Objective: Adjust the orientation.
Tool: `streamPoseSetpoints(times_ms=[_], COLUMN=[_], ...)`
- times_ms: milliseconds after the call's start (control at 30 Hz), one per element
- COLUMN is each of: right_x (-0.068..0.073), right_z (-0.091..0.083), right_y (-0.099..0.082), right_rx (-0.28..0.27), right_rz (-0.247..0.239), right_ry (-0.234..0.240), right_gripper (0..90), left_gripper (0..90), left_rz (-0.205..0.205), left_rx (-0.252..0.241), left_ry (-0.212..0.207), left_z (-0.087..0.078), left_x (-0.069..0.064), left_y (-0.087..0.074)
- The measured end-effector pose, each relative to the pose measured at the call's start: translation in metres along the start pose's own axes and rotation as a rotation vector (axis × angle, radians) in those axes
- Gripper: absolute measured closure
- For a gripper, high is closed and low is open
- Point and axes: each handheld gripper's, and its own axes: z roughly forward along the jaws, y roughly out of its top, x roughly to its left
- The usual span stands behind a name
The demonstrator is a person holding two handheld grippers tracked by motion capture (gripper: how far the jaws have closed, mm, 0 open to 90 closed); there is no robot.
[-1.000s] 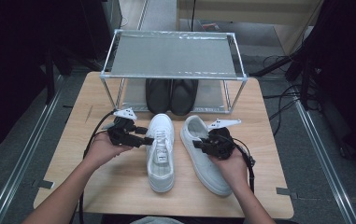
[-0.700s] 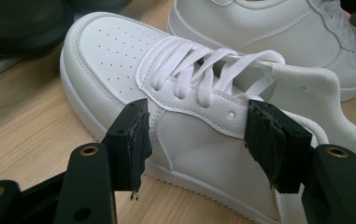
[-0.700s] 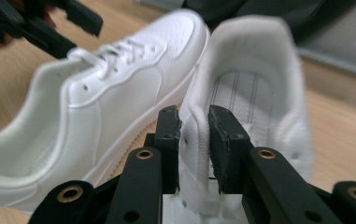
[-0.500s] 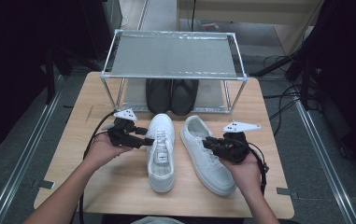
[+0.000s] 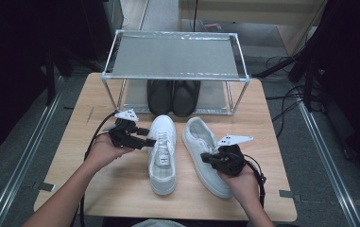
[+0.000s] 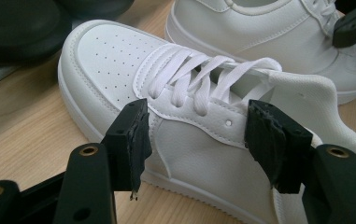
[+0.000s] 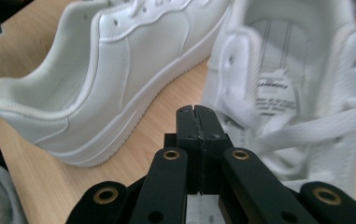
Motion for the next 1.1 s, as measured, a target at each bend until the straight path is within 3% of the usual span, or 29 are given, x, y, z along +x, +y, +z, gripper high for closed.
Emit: streamPoseSetpoints(times_ms=[67, 500, 767, 1000, 1100], right_x=[0.000, -0.010, -0.032, -0.052, -0.058], right_z=[0.006, 0.008, -0.006, -0.015, -0.016], right_y=[-0.002, -0.005, -0.008, -0.010, -0.009], right_rx=[0.037, 0.057, 0.049, 0.035, 0.027], right_rz=[-0.011, -0.035, 0.026, 0.057, 0.054], right_ry=[-0.001, 0.018, -0.038, -0.075, -0.115], right_gripper=[90.0, 90.0, 90.0, 90.0, 90.0], left_gripper=[40.7, 40.5, 40.5, 40.5, 40.5], left_rz=[0.001, -0.003, 0.001, -0.005, 0.000], left_rx=[-0.001, 0.006, 0.008, 0.002, 0.004], left_ry=[0.000, -0.002, 0.001, -0.002, -0.003], left_z=[0.000, 0.000, 0.000, 0.000, 0.000], left_x=[0.000, 0.001, 0.001, 0.001, 0.001], left_y=[0.000, 0.000, 0.000, 0.000, 0.000])
